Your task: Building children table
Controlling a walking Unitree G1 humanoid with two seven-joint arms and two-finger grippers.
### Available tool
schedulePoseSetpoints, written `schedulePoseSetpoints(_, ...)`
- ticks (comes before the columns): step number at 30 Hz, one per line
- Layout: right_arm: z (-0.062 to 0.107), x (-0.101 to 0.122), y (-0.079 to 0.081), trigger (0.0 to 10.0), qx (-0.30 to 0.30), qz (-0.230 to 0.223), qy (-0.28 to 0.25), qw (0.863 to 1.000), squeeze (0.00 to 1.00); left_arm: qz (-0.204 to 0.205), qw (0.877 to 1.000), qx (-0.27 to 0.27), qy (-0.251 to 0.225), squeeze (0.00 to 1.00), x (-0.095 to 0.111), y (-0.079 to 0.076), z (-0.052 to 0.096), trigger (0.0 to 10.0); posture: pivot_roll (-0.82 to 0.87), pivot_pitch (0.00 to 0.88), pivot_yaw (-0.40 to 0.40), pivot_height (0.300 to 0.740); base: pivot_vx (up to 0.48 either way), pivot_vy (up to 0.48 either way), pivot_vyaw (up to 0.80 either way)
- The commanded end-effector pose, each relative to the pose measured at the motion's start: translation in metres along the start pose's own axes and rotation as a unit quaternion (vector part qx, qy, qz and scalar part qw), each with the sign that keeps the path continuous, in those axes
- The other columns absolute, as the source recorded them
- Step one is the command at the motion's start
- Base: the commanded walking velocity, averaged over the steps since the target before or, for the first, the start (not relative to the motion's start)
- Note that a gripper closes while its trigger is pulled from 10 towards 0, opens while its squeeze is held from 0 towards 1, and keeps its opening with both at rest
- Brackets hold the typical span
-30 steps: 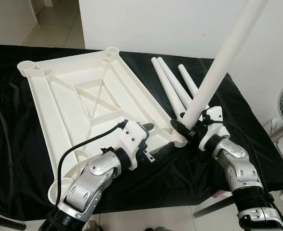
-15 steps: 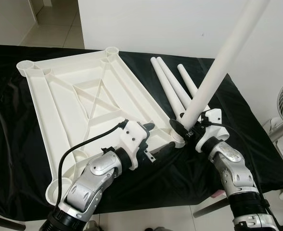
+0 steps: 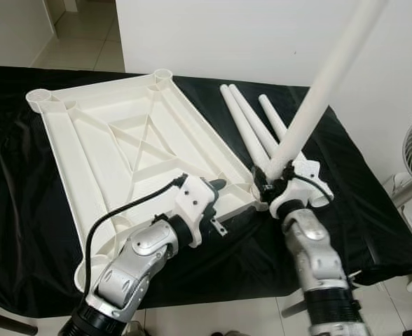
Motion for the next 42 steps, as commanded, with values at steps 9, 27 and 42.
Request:
schedulePoseSetpoints(9,0.013,-0.018,-0.011,10.0,-0.084,-0.009,0.039,0.996,0.19,0.004,1.0,-0.029,-0.005,0.0,0.001,-0.01,-0.005,10.0,0.01,0.072,-0.071,0.74,0.0,0.0,0.0)
schedulePoseSetpoints(27,0.006,-0.002,0.0,10.0,0.064,-0.002,0.027,0.998,0.0,0.005,0.999,-0.032,-0.006,0.0,0.001,-0.011,-0.005,10.0,0.01,0.058,-0.075,0.74,0.0,0.0,0.0)
schedulePoseSetpoints(42,-0.01,-0.004,-0.005,10.0,0.247,0.067,0.051,0.965,0.0,0.007,1.0,-0.029,-0.008,0.0,0.003,-0.011,-0.005,10.0,0.02,0.08,-0.074,0.74,0.0,0.0,0.0)
Point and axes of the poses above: a point about 5 cm out from each wrist's last joint towards the gripper, its own z axis pointing back from the gripper into the wrist, its own x axis along the axis of the wrist's last joint, y = z × x, the point moved 5 cm from there along -z, pointing out of the wrist towards the gripper, and after that the axes turned 2 degrees about -z, right-handed, at the moved point
